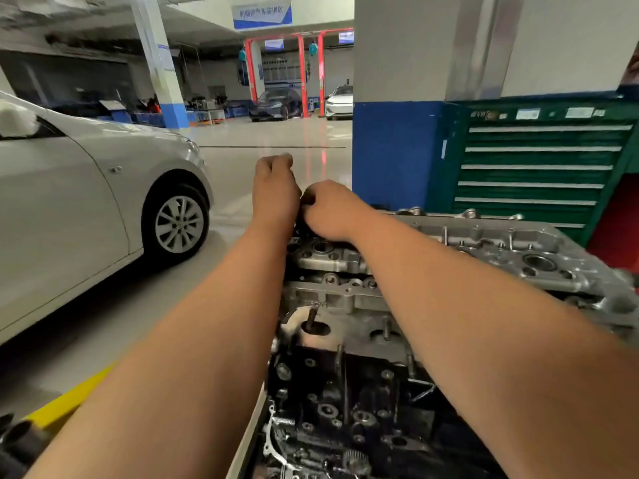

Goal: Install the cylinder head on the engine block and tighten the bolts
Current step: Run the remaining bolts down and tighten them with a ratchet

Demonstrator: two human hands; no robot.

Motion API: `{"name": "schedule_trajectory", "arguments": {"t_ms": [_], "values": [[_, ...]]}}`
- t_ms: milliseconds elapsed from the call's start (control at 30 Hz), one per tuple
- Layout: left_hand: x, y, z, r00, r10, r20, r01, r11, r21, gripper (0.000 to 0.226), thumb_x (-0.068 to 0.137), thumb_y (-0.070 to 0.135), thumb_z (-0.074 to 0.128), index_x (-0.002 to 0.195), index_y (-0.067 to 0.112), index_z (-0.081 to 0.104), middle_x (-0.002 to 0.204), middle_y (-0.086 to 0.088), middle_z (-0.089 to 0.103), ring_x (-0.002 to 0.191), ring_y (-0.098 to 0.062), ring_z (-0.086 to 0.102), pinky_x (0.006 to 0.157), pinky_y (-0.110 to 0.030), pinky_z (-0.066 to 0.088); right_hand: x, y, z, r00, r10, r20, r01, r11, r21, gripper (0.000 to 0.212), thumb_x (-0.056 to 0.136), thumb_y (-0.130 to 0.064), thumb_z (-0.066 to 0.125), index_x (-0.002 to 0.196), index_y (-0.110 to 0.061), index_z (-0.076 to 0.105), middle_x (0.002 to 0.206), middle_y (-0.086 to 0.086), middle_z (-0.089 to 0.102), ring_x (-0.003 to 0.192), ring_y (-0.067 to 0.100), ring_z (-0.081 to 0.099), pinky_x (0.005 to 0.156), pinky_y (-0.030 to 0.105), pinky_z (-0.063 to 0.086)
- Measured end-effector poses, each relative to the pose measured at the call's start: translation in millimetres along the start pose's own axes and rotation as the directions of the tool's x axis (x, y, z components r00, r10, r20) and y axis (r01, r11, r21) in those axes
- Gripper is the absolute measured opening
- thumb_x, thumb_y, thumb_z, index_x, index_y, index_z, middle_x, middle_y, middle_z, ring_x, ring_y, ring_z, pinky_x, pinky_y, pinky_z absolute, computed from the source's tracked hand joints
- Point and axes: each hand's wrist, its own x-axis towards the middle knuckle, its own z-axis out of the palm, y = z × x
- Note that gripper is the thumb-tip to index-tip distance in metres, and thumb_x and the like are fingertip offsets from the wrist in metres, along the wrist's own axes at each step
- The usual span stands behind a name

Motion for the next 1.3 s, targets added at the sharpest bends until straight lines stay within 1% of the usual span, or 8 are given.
{"name": "schedule_trajectory", "arguments": {"t_ms": [67, 200, 467, 700, 900, 1100, 1200, 1300], "values": [[0, 1, -3, 1.000, -0.001, 0.016, 0.000, 0.999, 0.034, 0.010, 0.095, 0.014, 0.041, 0.092, 0.016, 0.050, 0.073, 0.008, 0.046, 0.063, -0.011, 0.044, 0.059, -0.024, 0.039, 1, 5, 6, 1.000, 0.000, 0.014, -0.001, 0.996, 0.090, 0.028, 0.088, -0.016, 0.052, 0.096, 0.005, 0.068, 0.094, 0.022, 0.068, 0.080, 0.029, 0.063, 0.071, 0.035, 0.050], [-2, 1, -2, 0.999, -0.007, 0.043, 0.007, 1.000, 0.004, 0.008, 0.092, 0.024, 0.043, 0.089, 0.021, 0.050, 0.081, 0.000, 0.051, 0.076, -0.020, 0.046, 0.071, -0.033, 0.038, -1, 7, 7, 0.997, -0.040, 0.069, 0.034, 0.995, 0.094, 0.020, 0.088, -0.016, 0.055, 0.086, -0.002, 0.069, 0.064, 0.004, 0.061, 0.045, 0.003, 0.045, 0.046, 0.019, 0.036], [-2, -8, -6, 0.996, 0.036, 0.082, -0.048, 0.987, 0.156, 0.027, 0.093, 0.046, 0.051, 0.084, 0.020, 0.047, 0.078, 0.005, 0.054, 0.068, -0.009, 0.051, 0.062, -0.026, 0.037, 4, 9, 8, 0.998, 0.006, 0.060, -0.015, 0.989, 0.148, 0.020, 0.087, -0.021, 0.063, 0.085, -0.003, 0.071, 0.080, 0.017, 0.069, 0.060, 0.018, 0.052, 0.056, 0.027, 0.040], [-5, -10, -9, 0.978, 0.197, 0.065, -0.207, 0.957, 0.205, 0.028, 0.081, 0.034, 0.074, 0.075, 0.020, 0.051, 0.069, 0.004, 0.054, 0.063, -0.011, 0.051, 0.061, -0.020, 0.043, 8, 8, 14, 0.997, 0.058, 0.042, -0.060, 0.997, 0.042, 0.025, 0.083, -0.022, 0.066, 0.064, -0.009, 0.058, 0.054, 0.005, 0.053, 0.050, 0.019, 0.046, 0.049, 0.027, 0.034], [-9, -4, -7, 0.978, 0.208, -0.025, -0.193, 0.940, 0.283, 0.031, 0.082, 0.037, 0.073, 0.079, 0.018, 0.050, 0.080, -0.003, 0.063, 0.075, -0.021, 0.061, 0.069, -0.034, 0.048, 7, 8, 10, 0.998, 0.016, 0.065, -0.024, 0.992, 0.126, 0.020, 0.086, -0.014, 0.058, 0.066, -0.011, 0.059, 0.056, 0.003, 0.054, 0.049, 0.015, 0.045, 0.049, 0.026, 0.033], [-26, -9, -7, 0.988, 0.139, -0.070, -0.111, 0.944, 0.310, 0.031, 0.092, 0.046, 0.057, 0.102, 0.017, 0.058, 0.091, 0.006, 0.062, 0.079, -0.008, 0.058, 0.061, -0.018, 0.037, 9, 11, 11, 0.998, 0.055, 0.032, -0.056, 0.998, 0.029, 0.016, 0.088, -0.003, 0.051, 0.078, -0.004, 0.063, 0.067, 0.009, 0.058, 0.059, 0.021, 0.050, 0.051, 0.027, 0.036], [-28, -14, -8, 0.991, 0.100, -0.088, -0.069, 0.952, 0.299, 0.033, 0.085, 0.043, 0.068, 0.094, 0.016, 0.054, 0.082, 0.010, 0.056, 0.071, -0.002, 0.053, 0.059, -0.019, 0.037, 14, 10, 16, 0.997, 0.079, 0.006, -0.077, 0.991, -0.113, 0.025, 0.088, -0.002, 0.048, 0.067, -0.015, 0.050, 0.067, 0.004, 0.052, 0.058, 0.018, 0.048, 0.049, 0.027, 0.032], [-28, -14, -6, 0.988, 0.131, -0.080, -0.096, 0.934, 0.343, 0.024, 0.091, 0.039, 0.062, 0.084, 0.018, 0.054, 0.075, 0.011, 0.057, 0.066, -0.002, 0.053, 0.055, -0.018, 0.034, 12, 10, 15, 0.999, 0.024, 0.044, -0.022, 0.999, -0.050, 0.027, 0.087, -0.003, 0.048, 0.066, -0.020, 0.049, 0.067, 0.002, 0.053, 0.059, 0.017, 0.050, 0.051, 0.028, 0.034]]}}
